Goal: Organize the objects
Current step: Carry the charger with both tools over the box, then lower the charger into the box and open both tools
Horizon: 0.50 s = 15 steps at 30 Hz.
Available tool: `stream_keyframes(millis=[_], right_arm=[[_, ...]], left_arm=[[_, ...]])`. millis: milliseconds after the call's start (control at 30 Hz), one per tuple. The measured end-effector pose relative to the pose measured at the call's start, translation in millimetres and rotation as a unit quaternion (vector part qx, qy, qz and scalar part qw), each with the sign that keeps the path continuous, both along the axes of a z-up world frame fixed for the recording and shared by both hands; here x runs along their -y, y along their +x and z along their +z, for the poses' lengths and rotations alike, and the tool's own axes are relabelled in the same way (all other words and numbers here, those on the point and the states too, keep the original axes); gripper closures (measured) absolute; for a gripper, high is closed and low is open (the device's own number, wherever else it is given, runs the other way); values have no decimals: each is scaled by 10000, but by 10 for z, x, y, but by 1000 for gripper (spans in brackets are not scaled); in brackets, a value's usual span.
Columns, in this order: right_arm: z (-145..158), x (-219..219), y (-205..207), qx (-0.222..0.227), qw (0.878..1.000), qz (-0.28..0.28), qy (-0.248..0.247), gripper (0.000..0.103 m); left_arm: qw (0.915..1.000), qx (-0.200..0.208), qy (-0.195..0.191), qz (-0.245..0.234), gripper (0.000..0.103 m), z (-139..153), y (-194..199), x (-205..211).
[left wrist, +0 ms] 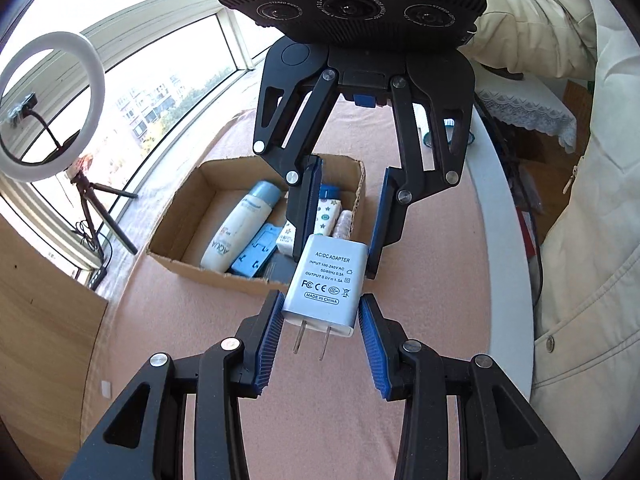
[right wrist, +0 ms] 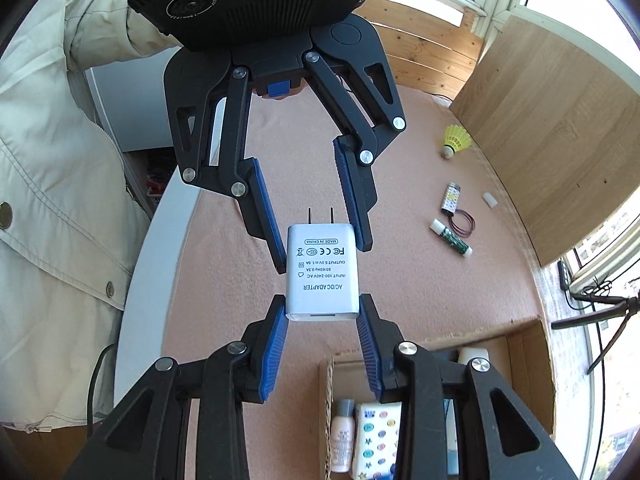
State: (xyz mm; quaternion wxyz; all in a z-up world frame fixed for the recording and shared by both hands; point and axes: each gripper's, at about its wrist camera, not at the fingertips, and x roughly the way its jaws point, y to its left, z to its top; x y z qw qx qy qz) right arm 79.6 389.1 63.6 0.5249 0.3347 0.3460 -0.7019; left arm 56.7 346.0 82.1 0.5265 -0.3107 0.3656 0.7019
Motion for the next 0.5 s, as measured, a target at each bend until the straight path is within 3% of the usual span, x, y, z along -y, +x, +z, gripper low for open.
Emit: stream_keyframes(millis=[500], right_arm=[[-50, -790, -65, -102, 9989, -456, -64, 72]], left_arm=[[9991, 60, -22, -412, 61, -80, -306, -915]])
